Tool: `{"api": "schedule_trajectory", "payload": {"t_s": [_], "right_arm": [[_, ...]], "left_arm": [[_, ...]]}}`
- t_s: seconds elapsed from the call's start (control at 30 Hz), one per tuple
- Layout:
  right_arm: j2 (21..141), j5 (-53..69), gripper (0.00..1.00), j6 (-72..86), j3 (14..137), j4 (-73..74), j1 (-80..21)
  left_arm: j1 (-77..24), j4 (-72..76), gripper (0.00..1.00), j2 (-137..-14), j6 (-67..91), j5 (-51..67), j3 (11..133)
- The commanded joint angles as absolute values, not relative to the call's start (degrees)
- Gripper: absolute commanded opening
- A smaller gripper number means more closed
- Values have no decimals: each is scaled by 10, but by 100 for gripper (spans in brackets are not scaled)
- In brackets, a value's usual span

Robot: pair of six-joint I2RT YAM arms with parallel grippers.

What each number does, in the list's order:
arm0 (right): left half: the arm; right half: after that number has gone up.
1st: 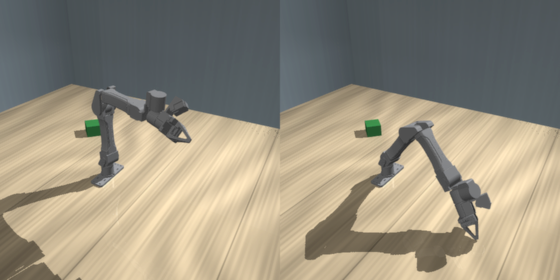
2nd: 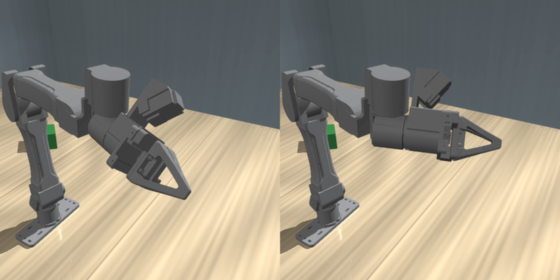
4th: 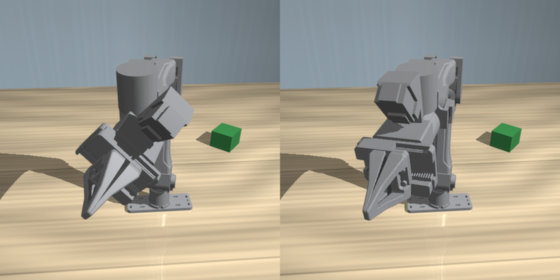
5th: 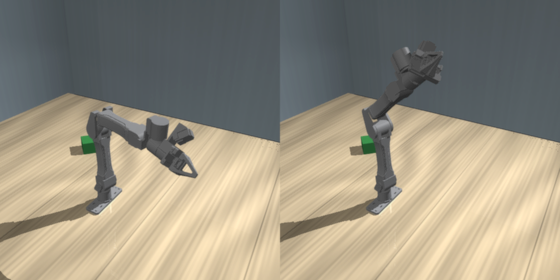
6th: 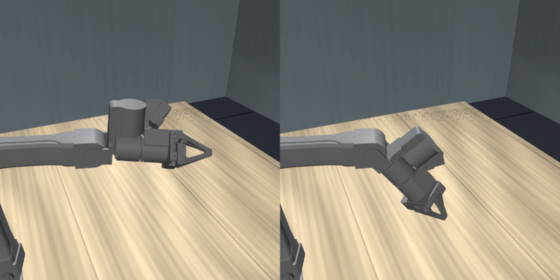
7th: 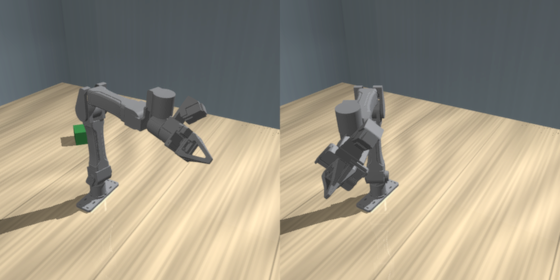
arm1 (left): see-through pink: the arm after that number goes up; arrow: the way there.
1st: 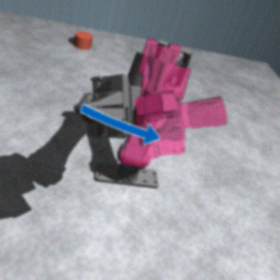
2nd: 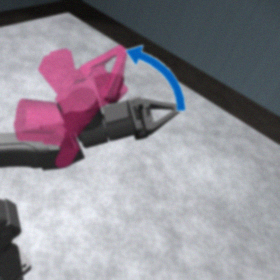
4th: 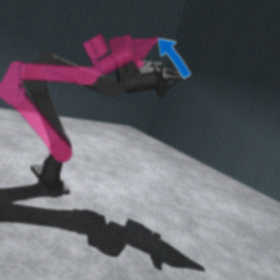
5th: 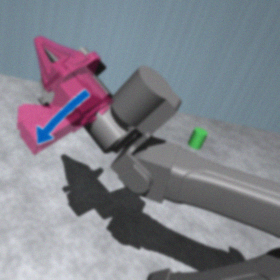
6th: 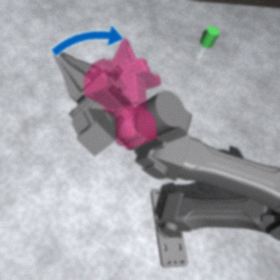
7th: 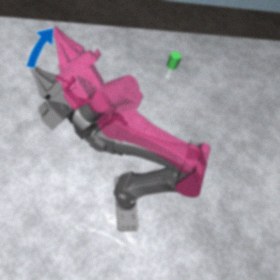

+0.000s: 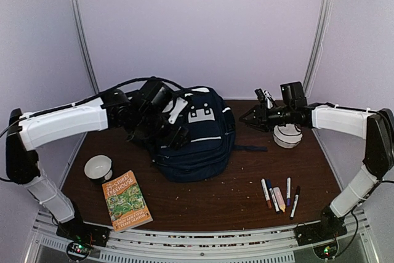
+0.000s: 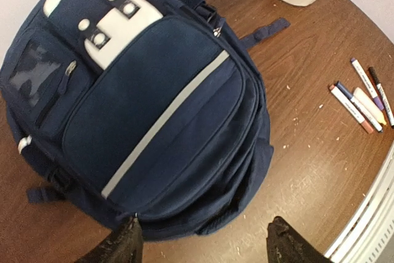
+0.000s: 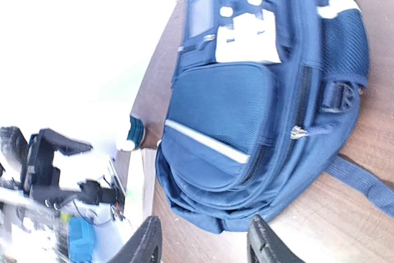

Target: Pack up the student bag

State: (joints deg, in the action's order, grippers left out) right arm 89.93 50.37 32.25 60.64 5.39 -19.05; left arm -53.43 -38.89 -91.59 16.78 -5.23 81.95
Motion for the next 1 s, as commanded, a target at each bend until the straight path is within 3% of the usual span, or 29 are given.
{"api": "schedule_trajectory", "payload": {"t_s": [0.0, 0.23, 0.53, 0.8, 0.97], "right_arm": [[848, 519, 46, 180, 632, 92, -224], [890, 480, 48, 72, 700, 185, -364], [1022, 446, 47, 70, 822, 207, -521], [1137, 506, 51, 146, 879, 177, -568], [1161, 500, 53, 149, 878, 180, -575]], "left_arm": [[-534, -392, 73, -802, 303, -155, 709], [-533, -447, 75, -635, 507, -191, 528], [-489, -547, 84, -498, 675, -102, 384], [-434, -575, 97, -416, 715, -102, 311], [-410, -538, 97, -440, 714, -75, 277]]}}
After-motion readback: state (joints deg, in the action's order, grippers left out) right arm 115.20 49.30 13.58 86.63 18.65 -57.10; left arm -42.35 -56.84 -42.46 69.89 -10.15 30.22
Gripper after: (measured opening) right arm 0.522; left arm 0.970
